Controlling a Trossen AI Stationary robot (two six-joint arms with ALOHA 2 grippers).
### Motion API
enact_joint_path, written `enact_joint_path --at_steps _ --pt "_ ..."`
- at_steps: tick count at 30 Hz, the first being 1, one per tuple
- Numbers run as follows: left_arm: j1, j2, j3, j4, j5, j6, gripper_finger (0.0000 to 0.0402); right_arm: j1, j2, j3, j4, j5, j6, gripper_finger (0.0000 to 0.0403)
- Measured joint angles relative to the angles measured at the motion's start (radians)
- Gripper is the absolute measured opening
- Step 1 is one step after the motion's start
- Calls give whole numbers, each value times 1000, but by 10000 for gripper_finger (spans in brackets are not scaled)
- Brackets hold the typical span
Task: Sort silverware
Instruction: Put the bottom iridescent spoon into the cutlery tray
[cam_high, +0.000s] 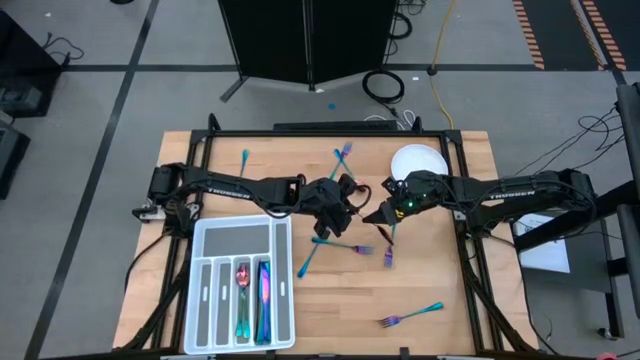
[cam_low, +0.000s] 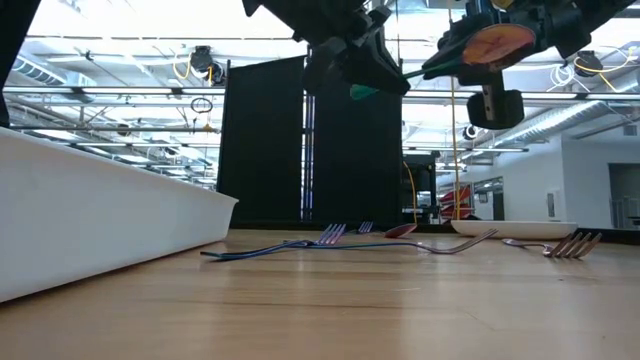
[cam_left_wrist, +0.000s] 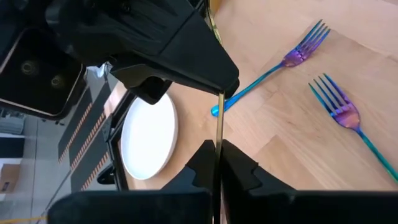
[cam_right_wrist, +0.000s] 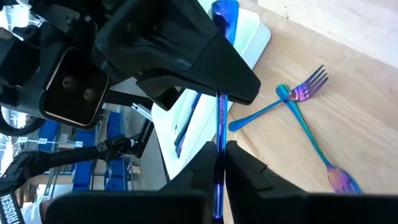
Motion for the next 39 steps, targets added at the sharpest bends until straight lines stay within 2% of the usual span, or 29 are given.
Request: enact_joint_path --at_steps 5,10,12,14,17,21,24,27,32,36,39 --pt "0 -1 0 6 0 -3 5 -15 -12 0 12 -19 -51 55" --pt "-5 -1 0 -38 0 -6 4 -63 -76 0 -2 -20 -121 102" --pt "-14 -10 0 -65 -15 -52 3 -93 -104 0 -15 -12 -149 117" --pt "-22 -29 0 -97 -18 -166 3 -121 -138 0 -31 9 -169 126" --pt "-22 -76 2 -182 -7 -425 3 -153 -189 0 -61 43 -213 131" --pt "-13 -148 3 -399 61 -805 2 -169 -242 0 -101 47 -261 129" --pt "-29 -195 -6 -588 63 -1095 2 -168 -266 0 -131 44 -289 128" --pt "-69 -270 -56 -688 42 -1360 2 -168 -279 0 -164 33 -326 128" --pt "-178 -425 -176 -834 -99 -1873 1 -168 -288 0 -214 32 -396 128" --pt "-319 -533 -259 -804 -213 -2331 2 -168 -288 0 -242 32 -434 128" --pt "-448 -566 -293 -793 -320 -2592 5 -167 -287 0 -274 31 -458 128"
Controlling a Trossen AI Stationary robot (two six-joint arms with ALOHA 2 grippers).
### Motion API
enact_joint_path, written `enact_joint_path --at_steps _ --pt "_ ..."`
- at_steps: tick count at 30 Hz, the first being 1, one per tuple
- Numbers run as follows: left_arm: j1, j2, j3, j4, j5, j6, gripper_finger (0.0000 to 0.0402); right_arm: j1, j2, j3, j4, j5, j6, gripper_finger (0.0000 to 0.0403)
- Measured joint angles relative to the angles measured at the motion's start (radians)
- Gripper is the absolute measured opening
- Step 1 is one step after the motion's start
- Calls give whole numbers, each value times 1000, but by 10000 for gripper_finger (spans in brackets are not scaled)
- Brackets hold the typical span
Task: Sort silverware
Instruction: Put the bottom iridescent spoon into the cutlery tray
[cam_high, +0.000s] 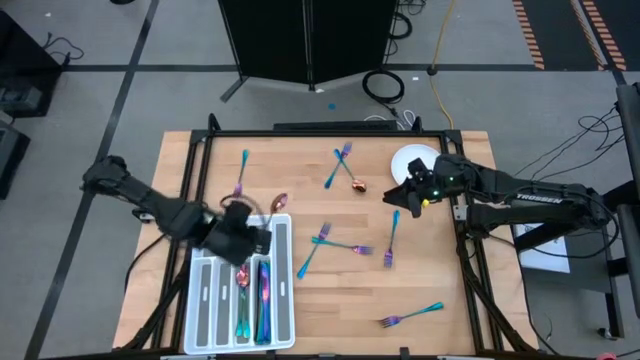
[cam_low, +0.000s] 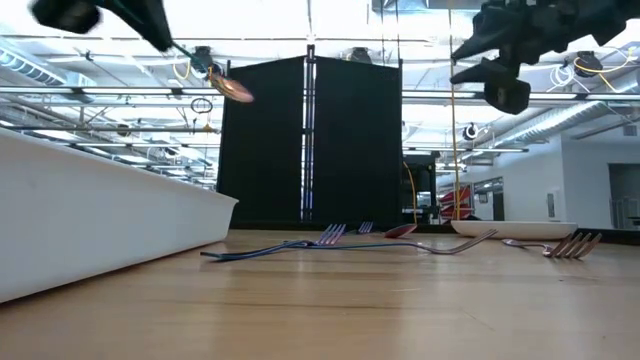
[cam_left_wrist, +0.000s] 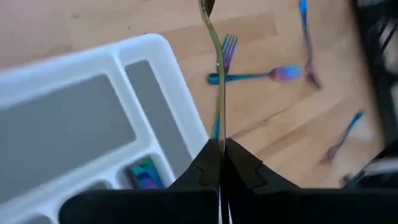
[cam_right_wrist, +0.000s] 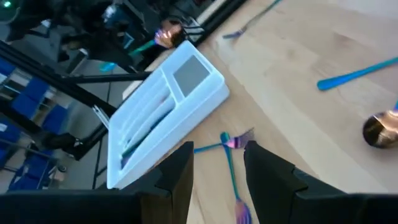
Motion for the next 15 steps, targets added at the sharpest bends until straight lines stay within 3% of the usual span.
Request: enact_joint_path --at_steps 3,9,15 --pt "-116 5 -12 -38 -94 -197 7 0 0 0 -34 0 8 128" --pt "-283 93 -12 -145 -101 -430 8 68 0 0 -46 5 88 128" --pt "-387 247 -12 -110 -29 -449 9 186 2 0 7 161 199 128"
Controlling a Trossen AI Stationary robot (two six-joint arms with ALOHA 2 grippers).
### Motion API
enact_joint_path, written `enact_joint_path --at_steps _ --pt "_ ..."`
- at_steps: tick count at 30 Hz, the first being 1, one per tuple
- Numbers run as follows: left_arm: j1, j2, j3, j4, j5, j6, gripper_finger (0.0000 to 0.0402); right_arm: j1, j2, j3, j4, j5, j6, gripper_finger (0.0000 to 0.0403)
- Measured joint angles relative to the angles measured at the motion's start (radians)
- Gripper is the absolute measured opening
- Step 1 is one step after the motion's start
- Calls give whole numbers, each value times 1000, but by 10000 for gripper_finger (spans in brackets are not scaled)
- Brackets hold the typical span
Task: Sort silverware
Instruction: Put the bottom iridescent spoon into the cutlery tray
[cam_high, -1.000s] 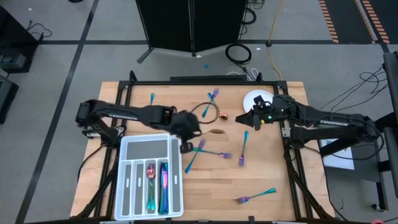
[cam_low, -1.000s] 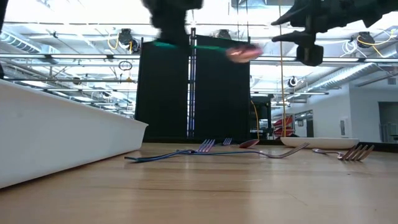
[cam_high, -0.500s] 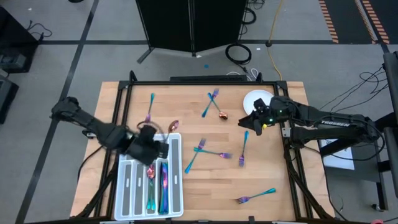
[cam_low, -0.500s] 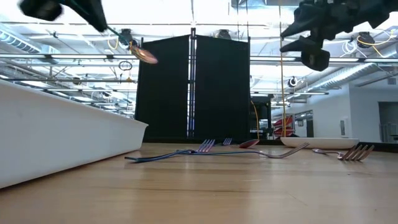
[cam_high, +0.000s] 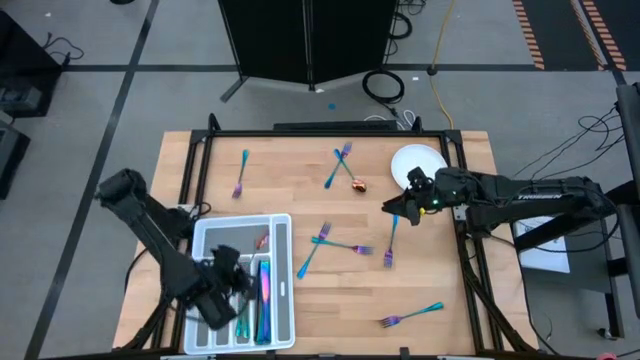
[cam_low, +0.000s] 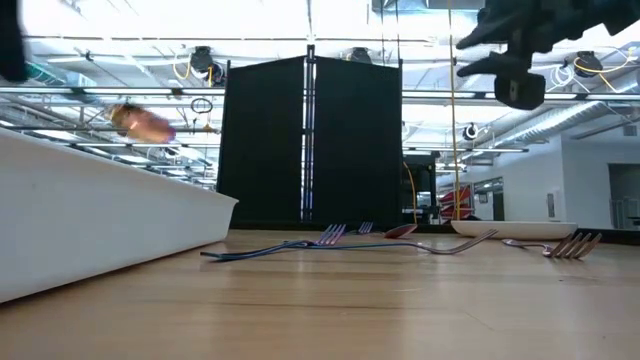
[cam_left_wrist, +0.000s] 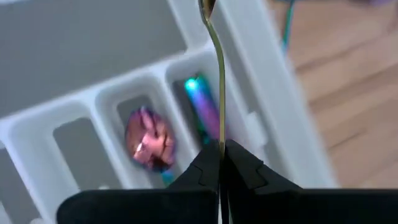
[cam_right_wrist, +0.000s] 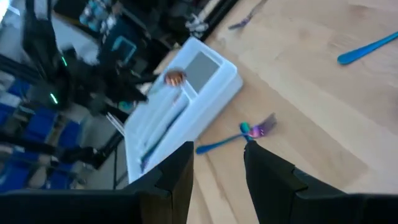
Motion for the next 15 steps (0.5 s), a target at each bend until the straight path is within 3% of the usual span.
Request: enact_joint_path --at_steps 3,7,15 --pt "-49 71 1 -1 52 -24 7 63 6 0 45 90 59 128" --pt "-120 145 5 -1 42 -52 4 137 28 0 132 181 116 128" --pt "-208 283 46 17 44 -77 3 238 127 0 300 241 204 128"
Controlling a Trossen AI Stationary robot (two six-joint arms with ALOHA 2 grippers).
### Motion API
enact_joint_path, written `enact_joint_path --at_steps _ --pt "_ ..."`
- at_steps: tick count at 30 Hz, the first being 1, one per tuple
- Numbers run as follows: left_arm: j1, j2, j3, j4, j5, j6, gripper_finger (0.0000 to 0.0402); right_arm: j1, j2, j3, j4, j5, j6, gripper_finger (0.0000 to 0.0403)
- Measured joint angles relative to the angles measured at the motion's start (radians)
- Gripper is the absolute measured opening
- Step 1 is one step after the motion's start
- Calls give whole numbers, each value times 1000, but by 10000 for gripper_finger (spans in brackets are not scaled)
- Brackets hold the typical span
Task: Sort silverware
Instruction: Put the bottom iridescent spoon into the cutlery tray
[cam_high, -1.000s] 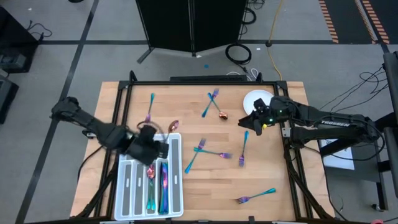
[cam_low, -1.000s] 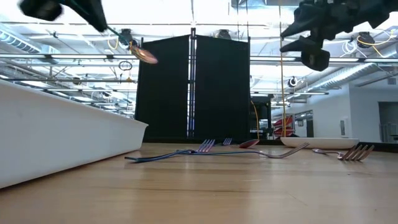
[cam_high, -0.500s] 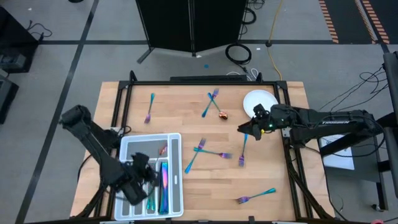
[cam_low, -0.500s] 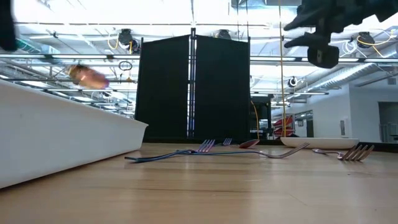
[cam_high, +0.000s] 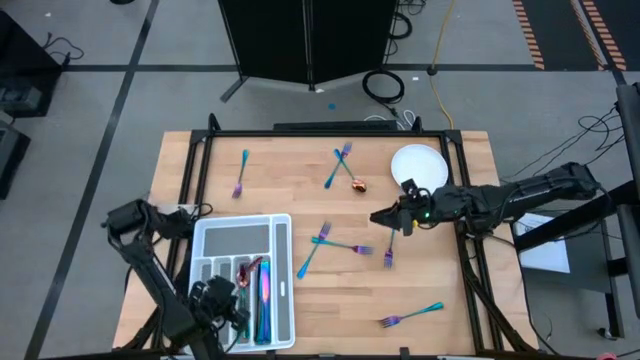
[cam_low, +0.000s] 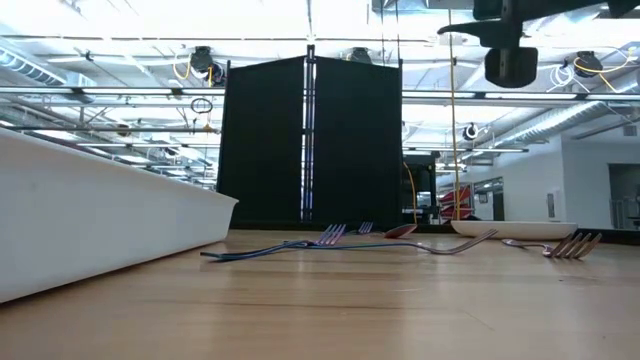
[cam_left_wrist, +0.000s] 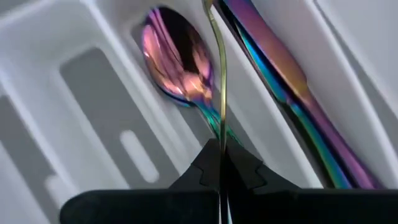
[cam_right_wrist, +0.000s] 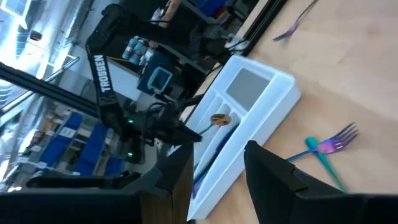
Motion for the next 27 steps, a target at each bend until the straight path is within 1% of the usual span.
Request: enact_joint_path --at_steps 5,10,12,14,17,19,27 --pt "-7 89 69 19 13 2 3 46 88 0 87 1 21 128" --pt "-3 129 113 15 18 2 3 73 166 0 115 -3 54 128" --pt "1 130 128 -38 22 2 2 81 191 0 118 -6 66 128" --pt "9 126 146 -136 33 2 2 88 211 0 132 -10 66 128" --pt "22 97 167 -265 111 -2 2 98 228 0 158 -13 67 128" --pt "23 80 169 -288 165 -24 2 101 231 0 166 -14 66 128" --pt "15 96 168 -89 201 -35 7 103 231 0 173 -13 38 128"
